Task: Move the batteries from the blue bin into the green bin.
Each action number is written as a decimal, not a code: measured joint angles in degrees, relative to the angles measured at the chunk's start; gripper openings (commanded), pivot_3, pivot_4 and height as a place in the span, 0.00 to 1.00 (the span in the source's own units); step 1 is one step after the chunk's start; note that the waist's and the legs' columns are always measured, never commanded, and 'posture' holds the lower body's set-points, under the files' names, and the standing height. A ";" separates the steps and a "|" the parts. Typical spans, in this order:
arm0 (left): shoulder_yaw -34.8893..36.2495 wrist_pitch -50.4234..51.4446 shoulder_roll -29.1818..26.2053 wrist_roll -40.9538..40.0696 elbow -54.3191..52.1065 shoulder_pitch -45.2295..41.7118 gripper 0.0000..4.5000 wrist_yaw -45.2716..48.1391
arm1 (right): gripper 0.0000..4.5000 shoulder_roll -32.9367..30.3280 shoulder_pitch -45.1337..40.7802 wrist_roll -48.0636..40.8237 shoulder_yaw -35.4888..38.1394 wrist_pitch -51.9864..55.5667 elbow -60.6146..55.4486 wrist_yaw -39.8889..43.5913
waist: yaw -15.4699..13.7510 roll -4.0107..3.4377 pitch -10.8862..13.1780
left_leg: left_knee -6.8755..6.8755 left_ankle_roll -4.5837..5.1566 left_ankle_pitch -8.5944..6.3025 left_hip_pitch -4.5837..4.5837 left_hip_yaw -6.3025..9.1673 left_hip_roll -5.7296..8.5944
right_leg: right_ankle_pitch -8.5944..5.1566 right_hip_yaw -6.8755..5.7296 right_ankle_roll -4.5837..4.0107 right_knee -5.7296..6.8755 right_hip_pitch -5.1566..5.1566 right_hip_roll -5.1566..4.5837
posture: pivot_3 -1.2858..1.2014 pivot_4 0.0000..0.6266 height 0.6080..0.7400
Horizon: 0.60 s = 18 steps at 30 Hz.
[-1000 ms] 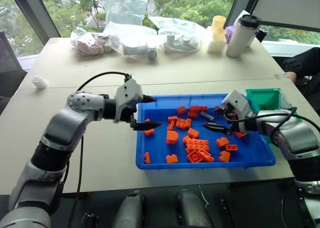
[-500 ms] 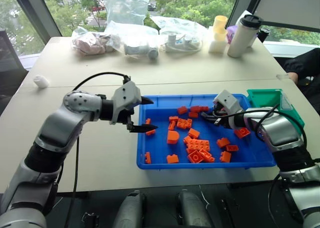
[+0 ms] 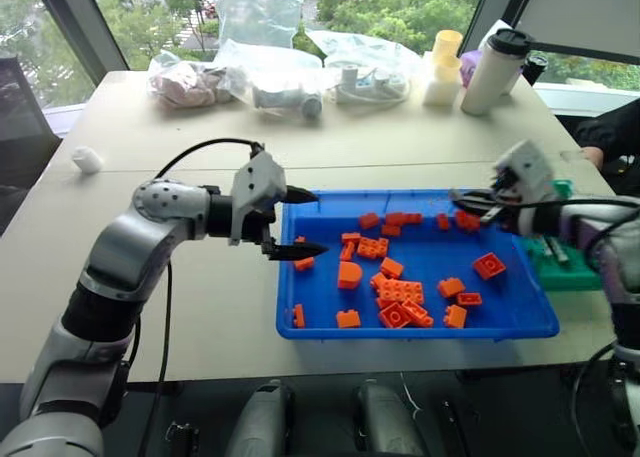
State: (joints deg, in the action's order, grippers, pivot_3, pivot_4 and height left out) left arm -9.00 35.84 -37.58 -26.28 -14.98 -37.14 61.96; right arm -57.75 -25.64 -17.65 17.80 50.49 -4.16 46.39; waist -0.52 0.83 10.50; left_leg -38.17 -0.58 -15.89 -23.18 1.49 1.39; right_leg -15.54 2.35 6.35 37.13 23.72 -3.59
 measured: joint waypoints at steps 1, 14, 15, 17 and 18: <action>0.42 0.24 1.13 -0.69 0.50 -0.58 1.00 -0.10 | 0.01 -0.92 0.84 0.02 2.37 0.35 0.02 -0.46 | -0.05 0.03 -0.02 | -0.01 0.00 0.00 0.01 0.00 -0.02 | 0.00 0.00 0.00 0.02 -0.01 0.02 | 0.52 0.24 1.00; -3.80 -3.61 3.34 3.04 4.69 -3.46 1.00 1.15 | 0.12 -0.91 6.33 0.42 4.41 1.63 5.59 -5.59 | 1.23 -0.20 -0.07 | -0.02 0.00 0.01 0.06 -0.05 -0.03 | 0.00 0.04 0.00 0.09 -0.02 0.10 | 0.52 0.24 1.00; -3.80 -3.70 3.34 3.23 4.81 -3.45 1.00 1.17 | 0.24 -0.91 6.40 0.56 4.27 1.30 6.15 -5.67 | 1.23 -0.20 -0.07 | -0.03 0.00 0.01 0.05 -0.05 -0.03 | 0.00 0.05 0.00 0.08 -0.02 0.10 | 0.52 0.24 1.00; -3.80 -3.73 3.34 3.36 4.81 -3.44 1.00 1.29 | 0.44 -0.91 6.39 0.62 3.85 0.30 7.51 -5.68 | 1.23 -0.20 -0.07 | -0.03 0.00 0.01 0.05 -0.05 -0.03 | 0.00 0.05 0.00 0.08 -0.02 0.10 | 0.52 0.24 1.00; -3.80 -3.73 3.32 3.38 4.80 -3.40 1.00 1.31 | 0.52 -0.91 6.38 0.69 3.51 -0.13 8.01 -5.69 | 1.23 -0.20 -0.07 | -0.03 0.00 0.01 0.05 -0.05 -0.03 | 0.00 0.05 0.00 0.08 -0.02 0.10 | 0.52 0.24 1.00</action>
State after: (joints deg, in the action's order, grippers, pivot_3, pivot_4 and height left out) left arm -12.80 32.11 -34.25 -22.90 -10.18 -40.54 63.27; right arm -58.67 -19.26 -16.96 21.31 50.36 3.85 40.71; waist 0.72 0.63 10.43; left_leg -38.20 -0.58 -15.88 -23.13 1.44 1.36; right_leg -15.53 2.40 6.35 37.21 23.69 -3.49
